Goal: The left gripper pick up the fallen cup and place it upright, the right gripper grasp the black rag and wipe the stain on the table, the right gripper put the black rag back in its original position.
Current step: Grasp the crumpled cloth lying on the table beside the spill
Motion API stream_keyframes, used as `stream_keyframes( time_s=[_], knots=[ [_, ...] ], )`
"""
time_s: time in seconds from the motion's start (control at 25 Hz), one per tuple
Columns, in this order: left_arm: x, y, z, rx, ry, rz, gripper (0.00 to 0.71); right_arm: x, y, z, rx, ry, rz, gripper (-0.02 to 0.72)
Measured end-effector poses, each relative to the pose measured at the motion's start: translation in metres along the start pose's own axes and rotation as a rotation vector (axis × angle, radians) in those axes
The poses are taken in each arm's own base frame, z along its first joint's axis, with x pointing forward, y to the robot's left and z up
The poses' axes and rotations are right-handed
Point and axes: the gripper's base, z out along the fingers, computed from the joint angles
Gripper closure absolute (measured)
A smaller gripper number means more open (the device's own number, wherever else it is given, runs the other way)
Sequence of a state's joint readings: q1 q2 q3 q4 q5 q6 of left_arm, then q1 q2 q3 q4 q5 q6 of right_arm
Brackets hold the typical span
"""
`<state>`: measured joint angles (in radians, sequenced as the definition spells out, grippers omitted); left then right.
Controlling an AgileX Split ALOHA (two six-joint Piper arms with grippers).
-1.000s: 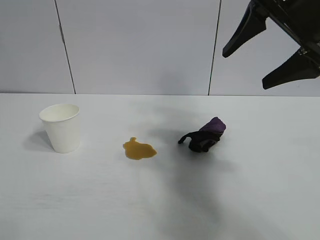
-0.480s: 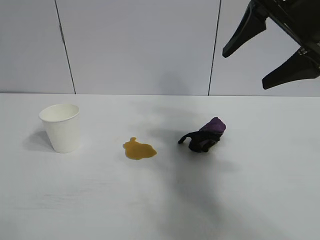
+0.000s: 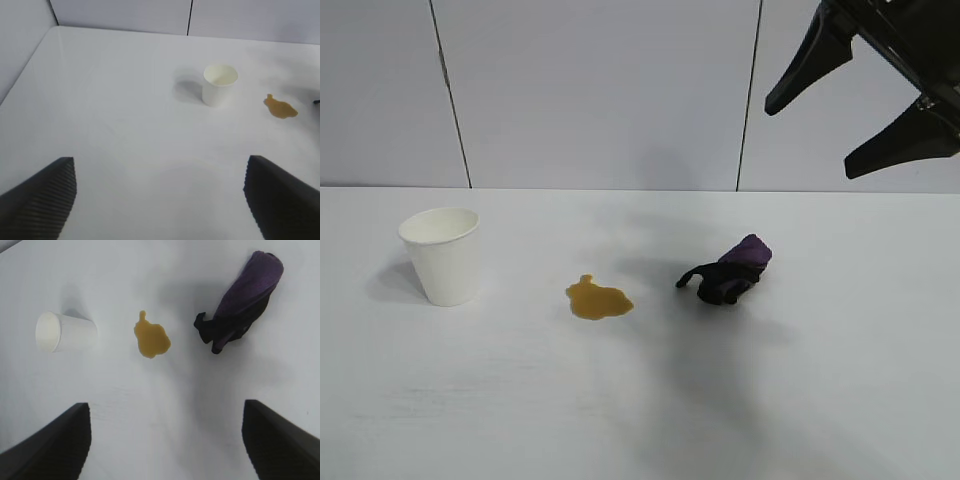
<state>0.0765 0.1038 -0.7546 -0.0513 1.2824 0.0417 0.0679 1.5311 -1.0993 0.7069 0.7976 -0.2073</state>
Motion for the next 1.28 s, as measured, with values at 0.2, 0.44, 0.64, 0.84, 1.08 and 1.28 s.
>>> stream_keyframes(
  time_s=[0.2,0.44,0.64,0.84,1.08,1.28],
  knots=[
    [0.032,0.005,0.023,-0.049,0.017,-0.01,0.053,0.002,0.0,0.0,-0.004,0.017,0.0,0.135],
    [0.039,0.006,0.045,-0.058,-0.003,-0.013,0.053,0.005,0.001,0.0,-0.01,0.05,0.0,0.135],
    [0.042,0.007,0.05,-0.057,0.013,-0.012,0.053,0.007,0.001,0.0,-0.016,0.076,0.0,0.135],
    [0.042,0.007,0.05,-0.004,0.011,0.022,0.053,0.01,0.002,-0.001,-0.024,0.115,-0.008,0.135],
    [0.042,0.007,0.05,0.006,0.011,0.029,0.053,-0.006,0.017,-0.026,0.029,0.164,-0.14,0.135],
    [0.042,0.007,0.05,0.006,0.011,0.029,0.053,-0.044,0.033,-0.061,0.187,0.091,-0.155,0.135]
  ],
)
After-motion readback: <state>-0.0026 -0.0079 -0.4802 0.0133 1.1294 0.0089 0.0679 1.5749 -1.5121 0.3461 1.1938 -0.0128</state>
